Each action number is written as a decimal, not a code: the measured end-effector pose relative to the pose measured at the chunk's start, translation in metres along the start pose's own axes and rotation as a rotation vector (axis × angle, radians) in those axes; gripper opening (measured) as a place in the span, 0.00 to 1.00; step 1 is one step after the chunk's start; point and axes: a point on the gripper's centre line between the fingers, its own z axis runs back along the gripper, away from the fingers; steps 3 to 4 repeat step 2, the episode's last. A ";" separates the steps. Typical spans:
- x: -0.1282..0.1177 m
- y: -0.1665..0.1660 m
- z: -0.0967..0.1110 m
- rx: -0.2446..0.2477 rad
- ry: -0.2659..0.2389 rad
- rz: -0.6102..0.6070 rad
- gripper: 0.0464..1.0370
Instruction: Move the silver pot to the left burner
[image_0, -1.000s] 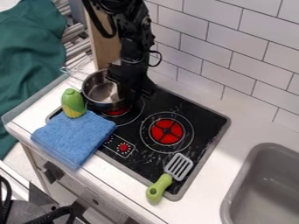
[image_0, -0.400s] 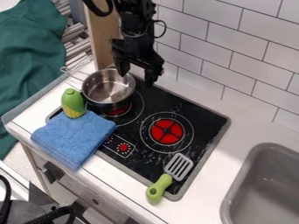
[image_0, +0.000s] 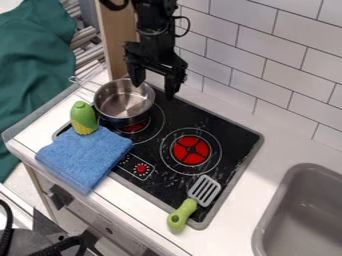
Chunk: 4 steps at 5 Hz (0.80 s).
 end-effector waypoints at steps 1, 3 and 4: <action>-0.003 -0.004 0.000 -0.008 0.022 -0.013 0.97; -0.006 -0.005 -0.002 -0.014 0.029 -0.022 0.97; -0.006 -0.005 -0.002 -0.014 0.029 -0.022 0.97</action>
